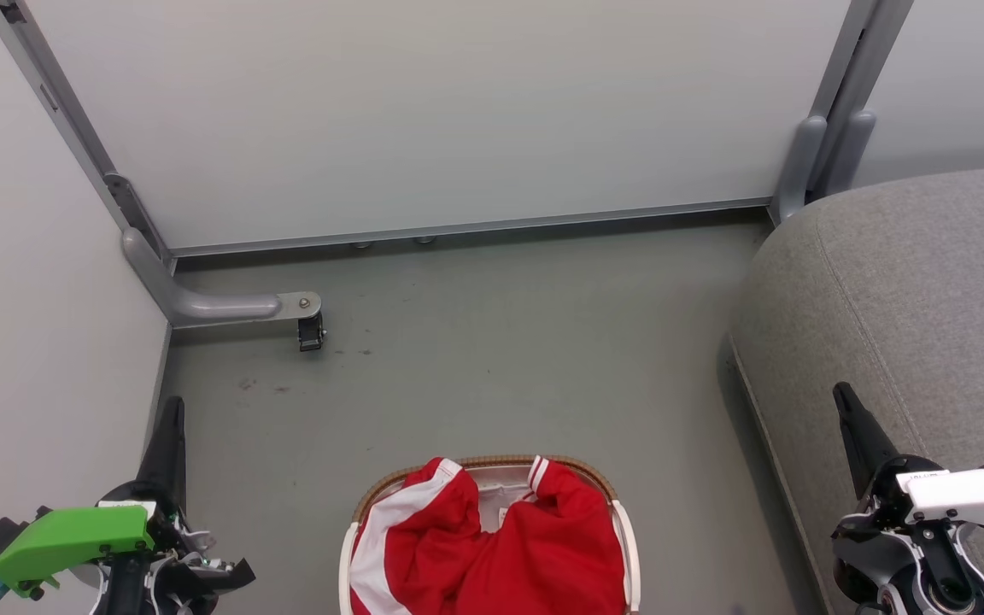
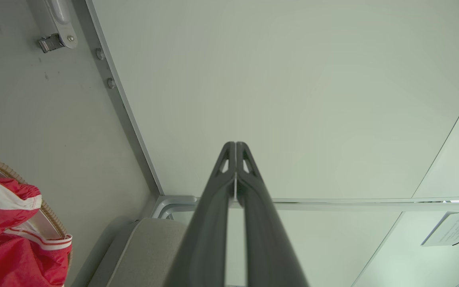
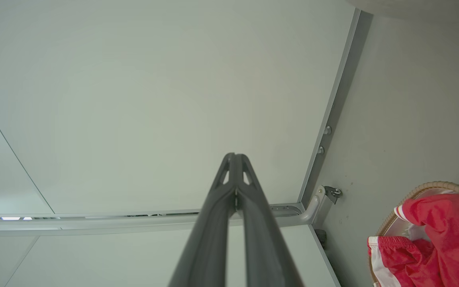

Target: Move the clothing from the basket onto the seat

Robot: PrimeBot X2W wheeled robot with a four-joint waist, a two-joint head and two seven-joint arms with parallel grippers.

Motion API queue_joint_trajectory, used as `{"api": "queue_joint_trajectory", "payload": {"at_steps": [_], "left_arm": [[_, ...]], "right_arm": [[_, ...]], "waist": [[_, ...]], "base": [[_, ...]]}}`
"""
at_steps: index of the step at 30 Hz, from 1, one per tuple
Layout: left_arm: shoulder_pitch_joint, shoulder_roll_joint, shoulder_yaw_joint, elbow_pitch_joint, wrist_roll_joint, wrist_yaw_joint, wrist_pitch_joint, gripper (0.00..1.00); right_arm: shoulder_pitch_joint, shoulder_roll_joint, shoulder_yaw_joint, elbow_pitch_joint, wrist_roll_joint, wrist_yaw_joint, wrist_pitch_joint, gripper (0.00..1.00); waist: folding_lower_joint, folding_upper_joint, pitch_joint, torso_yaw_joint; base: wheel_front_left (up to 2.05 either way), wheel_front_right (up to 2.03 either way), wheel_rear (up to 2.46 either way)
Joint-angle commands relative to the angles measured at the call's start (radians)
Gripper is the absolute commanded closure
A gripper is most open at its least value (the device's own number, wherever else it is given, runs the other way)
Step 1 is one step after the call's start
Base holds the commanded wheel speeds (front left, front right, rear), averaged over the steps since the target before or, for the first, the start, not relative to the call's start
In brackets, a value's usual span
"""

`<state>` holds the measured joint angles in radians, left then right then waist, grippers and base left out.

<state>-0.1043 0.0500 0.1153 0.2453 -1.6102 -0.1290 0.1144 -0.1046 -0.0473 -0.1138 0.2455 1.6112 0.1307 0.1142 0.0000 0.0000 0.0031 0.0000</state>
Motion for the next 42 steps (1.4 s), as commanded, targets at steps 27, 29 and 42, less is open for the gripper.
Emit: {"api": "queue_joint_trajectory", "payload": {"at_steps": [27, 29, 42], "left_arm": [[-0.011, 0.0, 0.0, -0.001, -0.005, -0.006, 0.002, 1.0], [-0.011, 0.0, 0.0, -0.001, -0.005, -0.006, 0.002, 1.0], [-0.011, 0.0, 0.0, -0.001, -0.005, -0.006, 0.002, 1.0]], "right_arm": [[-0.009, -0.006, -0.001, -0.004, 0.004, 0.0, 0.003, 1.0], [-0.009, -0.006, -0.001, -0.004, 0.004, 0.0, 0.003, 1.0], [-0.009, -0.006, -0.001, -0.004, 0.004, 0.0, 0.003, 1.0]], "waist": [[0.0, 0.0, 0.0, 0.0], [0.0, 0.0, 0.0, 0.0], [0.0, 0.0, 0.0, 0.0]], "base": [[0.0, 0.0, 0.0], [0.0, 0.0, 0.0], [0.0, 0.0, 0.0]]}}
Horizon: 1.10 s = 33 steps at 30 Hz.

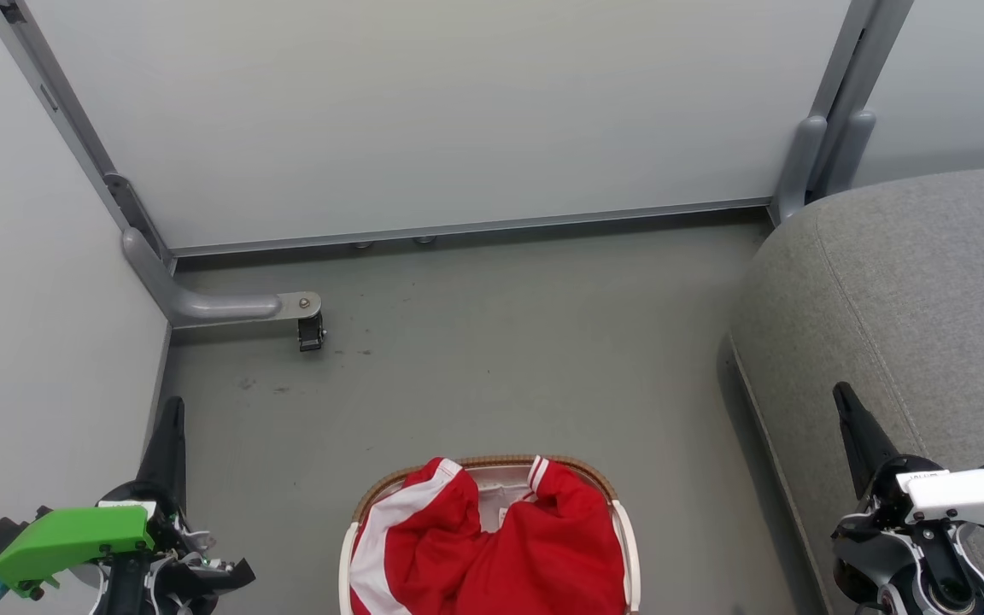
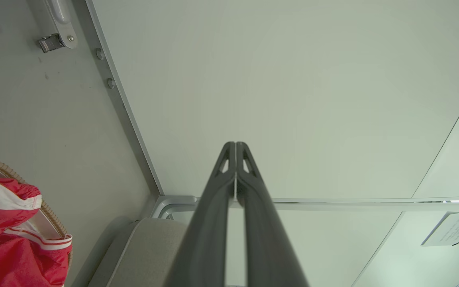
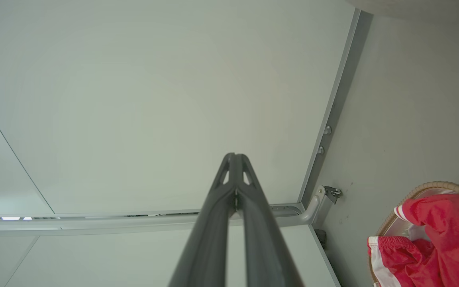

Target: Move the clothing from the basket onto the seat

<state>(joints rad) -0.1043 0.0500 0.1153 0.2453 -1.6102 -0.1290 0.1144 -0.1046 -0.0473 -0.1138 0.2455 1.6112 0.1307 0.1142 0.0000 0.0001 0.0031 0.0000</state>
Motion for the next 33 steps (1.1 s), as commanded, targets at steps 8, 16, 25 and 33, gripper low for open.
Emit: {"api": "queue_joint_trajectory", "payload": {"at_steps": [8, 16, 25, 33], "left_arm": [[0.009, -0.002, -0.001, 0.017, 0.0, 0.001, -0.001, 0.0], [0.041, -0.006, -0.037, 0.03, 0.012, 0.001, -0.031, 0.0], [0.06, -0.005, -0.075, 0.012, 0.068, 0.001, -0.073, 0.0], [0.067, -0.004, -0.089, -0.007, 0.182, 0.008, -0.107, 0.0]], "right_arm": [[0.011, 0.005, 0.002, 0.016, -0.001, 0.0, 0.0, 0.02], [0.042, 0.011, 0.022, 0.034, -0.015, 0.0, -0.03, 0.0], [0.056, 0.009, 0.014, 0.042, -0.082, 0.0, -0.072, 0.0], [0.061, 0.007, -0.012, 0.018, -0.234, 0.0, -0.107, 0.0]], "waist": [[0.0, -0.0001, 0.0, 0.0], [0.0, -0.0001, -0.005, 0.0], [0.0, -0.0001, -0.013, 0.001], [0.0, -0.0001, -0.019, 0.001]], "base": [[0.0, 0.0, 0.0], [0.0, 0.0, 0.0], [0.0, 0.0, 0.0], [0.0, 0.0, 0.0]]}}
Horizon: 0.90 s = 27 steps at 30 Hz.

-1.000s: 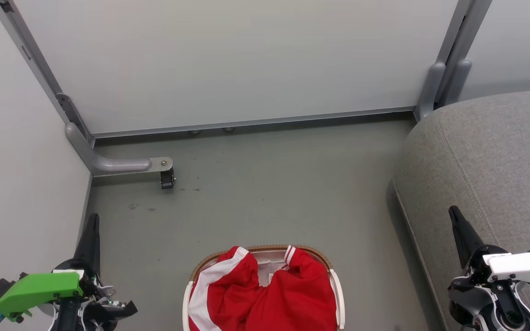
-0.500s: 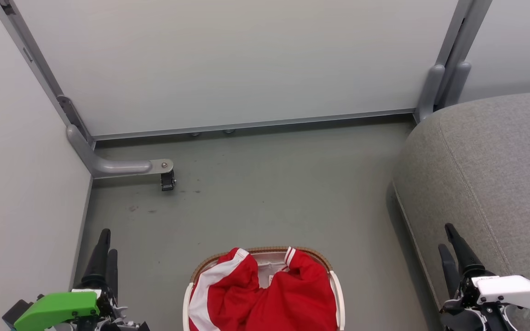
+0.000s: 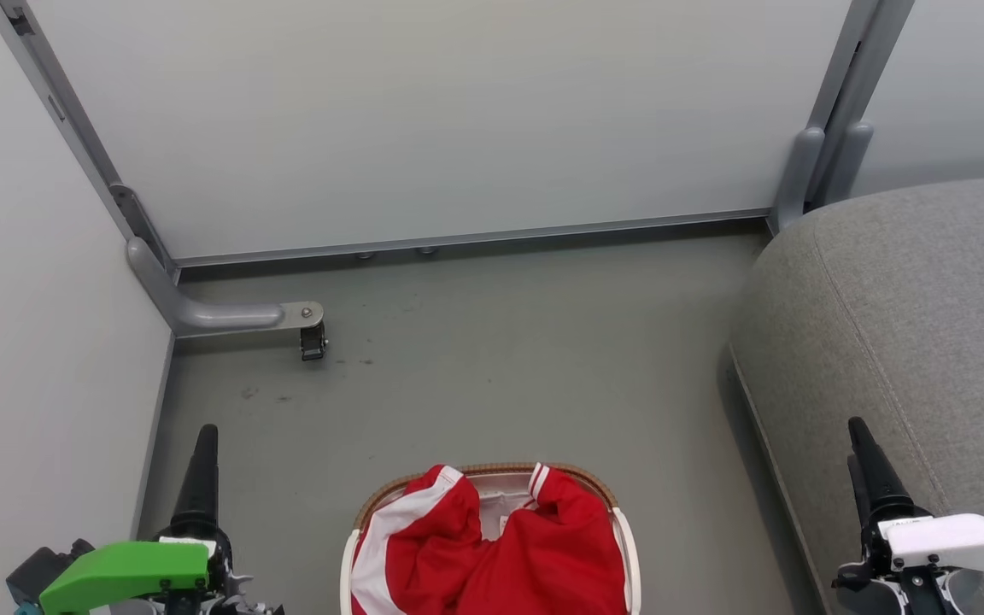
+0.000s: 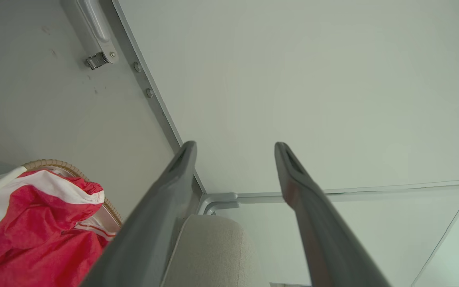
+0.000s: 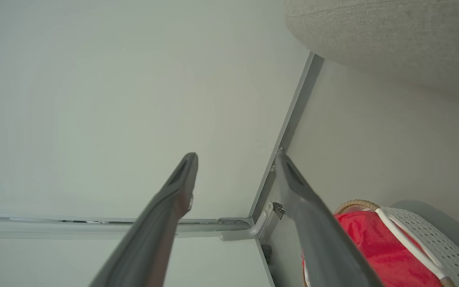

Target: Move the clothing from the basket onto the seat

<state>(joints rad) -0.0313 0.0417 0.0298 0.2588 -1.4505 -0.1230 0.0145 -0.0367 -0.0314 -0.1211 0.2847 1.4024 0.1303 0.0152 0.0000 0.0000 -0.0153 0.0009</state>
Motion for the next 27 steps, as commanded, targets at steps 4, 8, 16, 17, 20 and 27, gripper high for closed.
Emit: {"api": "queue_joint_trajectory", "payload": {"at_steps": [4, 8, 16, 17, 20, 27], "left_arm": [[-0.003, 0.005, -0.012, -0.038, 0.094, 0.016, -0.024, 0.0], [0.001, 0.005, -0.025, -0.053, 0.169, 0.029, -0.039, 0.0], [0.007, 0.006, -0.051, -0.072, 0.344, 0.047, -0.069, 0.0], [0.008, 0.006, -0.054, -0.073, 0.369, 0.048, -0.072, 0.0], [0.013, 0.006, -0.069, -0.076, 0.456, 0.049, -0.083, 0.0], [0.032, 0.007, -0.087, -0.083, 0.596, 0.058, -0.105, 0.0]], "right_arm": [[-0.002, -0.01, -0.01, -0.036, -0.108, 0.0, -0.024, 0.0], [0.004, -0.011, -0.012, -0.055, -0.203, 0.0, -0.04, 0.0], [0.017, -0.012, -0.007, -0.088, -0.376, 0.0, -0.07, 0.0], [0.018, -0.012, -0.006, -0.091, -0.392, 0.0, -0.073, 0.0], [0.025, -0.013, -0.01, -0.093, -0.448, 0.0, -0.084, 0.0], [0.044, -0.013, 0.004, -0.105, -0.578, 0.0, -0.106, 0.0]], "waist": [[0.0, 0.0, -0.003, 0.0], [0.0, 0.0, -0.004, -0.001], [0.0, 0.0, -0.005, -0.003], [0.0, 0.0, -0.005, -0.003], [0.0, 0.0, -0.007, -0.004], [0.0, 0.0, -0.014, -0.004]], "base": [[0.0, 0.0, 0.0], [0.0, 0.0, 0.0], [0.0, 0.0, 0.0], [0.0, 0.0, 0.0], [0.0, 0.0, 0.0], [0.0, 0.0, 0.0]]}}
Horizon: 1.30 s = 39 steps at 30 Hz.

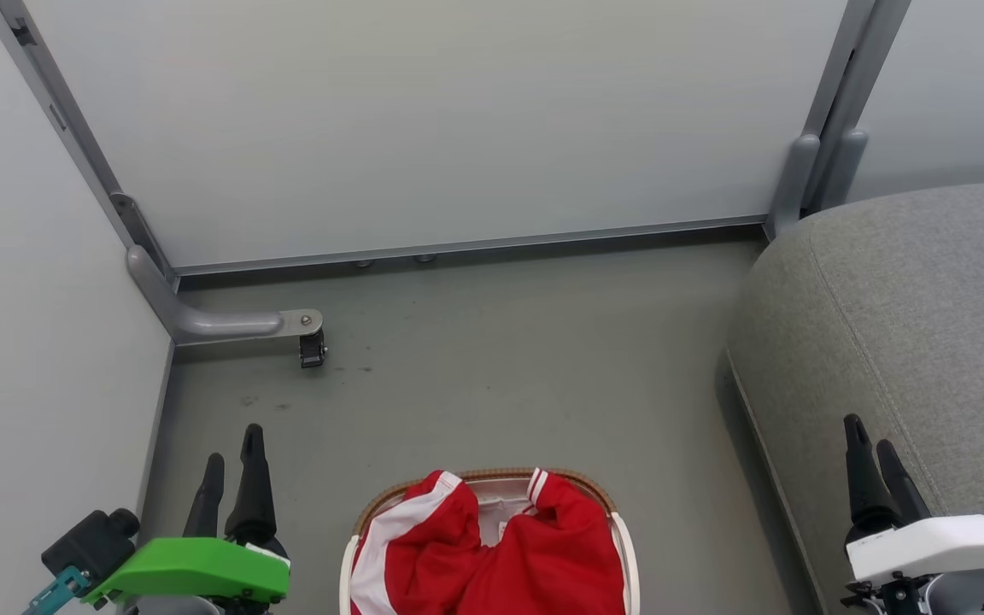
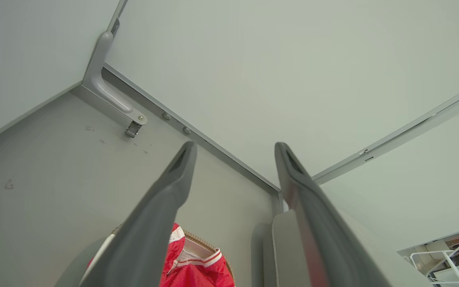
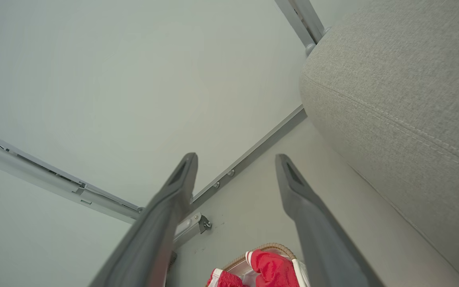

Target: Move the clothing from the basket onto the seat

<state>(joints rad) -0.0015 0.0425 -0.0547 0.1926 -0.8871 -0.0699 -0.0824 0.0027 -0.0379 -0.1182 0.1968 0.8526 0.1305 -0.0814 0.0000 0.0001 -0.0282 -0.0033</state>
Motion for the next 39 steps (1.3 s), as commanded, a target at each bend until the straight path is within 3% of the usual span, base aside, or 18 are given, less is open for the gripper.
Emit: {"api": "queue_joint_trajectory", "payload": {"at_steps": [1, 15, 39], "left_arm": [[0.005, 0.006, -0.005, -0.017, 0.056, 0.006, -0.012, 0.0], [0.031, 0.008, -0.033, -0.017, 0.258, 0.023, -0.053, 0.0], [0.043, 0.009, -0.062, 0.07, 0.448, 0.032, -0.115, 0.0]], "right_arm": [[0.007, -0.007, 0.005, -0.021, -0.049, 0.0, -0.012, 0.0], [0.037, -0.009, 0.032, -0.024, -0.249, 0.0, -0.054, 0.0], [0.058, -0.012, 0.061, -0.004, -0.534, 0.0, -0.116, 0.0]], "waist": [[0.0, -0.0001, -0.002, 0.0], [0.0, -0.0001, -0.01, -0.001], [0.0, -0.0001, -0.027, -0.003]], "base": [[0.0, 0.0, 0.0], [0.0, 0.0, 0.0], [0.0, 0.0, 0.0]]}}
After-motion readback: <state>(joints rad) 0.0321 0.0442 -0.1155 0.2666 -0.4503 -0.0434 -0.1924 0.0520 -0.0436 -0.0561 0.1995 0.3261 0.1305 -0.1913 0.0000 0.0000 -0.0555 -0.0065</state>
